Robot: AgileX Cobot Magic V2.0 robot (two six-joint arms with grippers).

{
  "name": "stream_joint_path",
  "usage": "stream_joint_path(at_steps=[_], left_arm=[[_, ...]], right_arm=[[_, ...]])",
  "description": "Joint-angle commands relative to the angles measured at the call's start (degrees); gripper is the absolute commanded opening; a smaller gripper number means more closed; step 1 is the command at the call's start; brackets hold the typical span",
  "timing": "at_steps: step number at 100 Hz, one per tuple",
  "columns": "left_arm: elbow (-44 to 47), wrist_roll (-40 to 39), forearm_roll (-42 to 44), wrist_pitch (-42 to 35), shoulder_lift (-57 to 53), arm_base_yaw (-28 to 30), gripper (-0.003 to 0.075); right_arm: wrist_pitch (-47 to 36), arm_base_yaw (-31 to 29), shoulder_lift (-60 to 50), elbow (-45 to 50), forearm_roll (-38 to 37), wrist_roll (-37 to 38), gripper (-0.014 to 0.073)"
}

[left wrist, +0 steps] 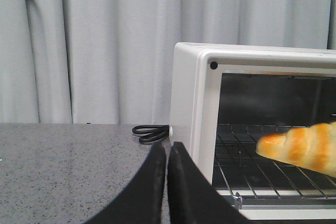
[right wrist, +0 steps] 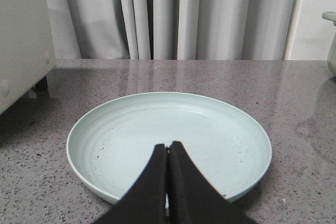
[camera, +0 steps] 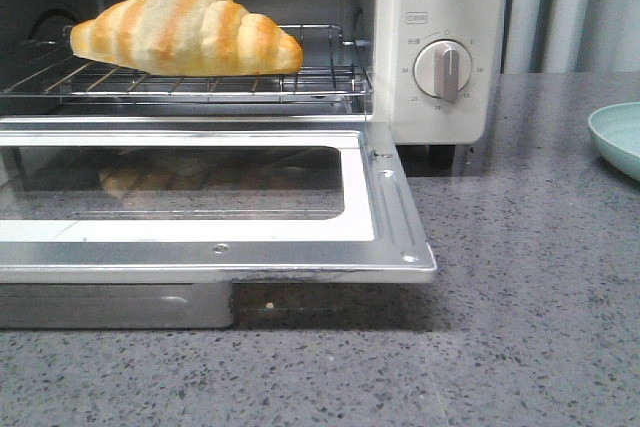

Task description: Put bread in oven

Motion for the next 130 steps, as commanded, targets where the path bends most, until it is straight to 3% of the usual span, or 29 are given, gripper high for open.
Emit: stream_joint_path(at_steps=[1, 56, 92, 130], left_arm=[[-1.46, -0.06, -0.48, -4.35, -1.72, 0.19, -0.0021], [-1.02, -0.06, -0.24, -4.35, -1.72, 0.19, -0.0021], [8.21, -1.8, 1.69, -11.99, -1.72, 0.75, -0.0021], [8.79, -1.7, 2.09, -8.2, -1.72, 0.78, -0.0021]], right_arm=[[-5.03, 0.14, -1.21, 0.74, 0.04, -0.64, -0.0069], [-5.03, 0.14, -1.21, 0.74, 0.04, -0.64, -0.0069], [-5.03, 0.14, -1.21, 0.74, 0.04, -0.64, -0.0069], [-5.03, 0.14, -1.21, 0.74, 0.04, -0.64, -0.0069]])
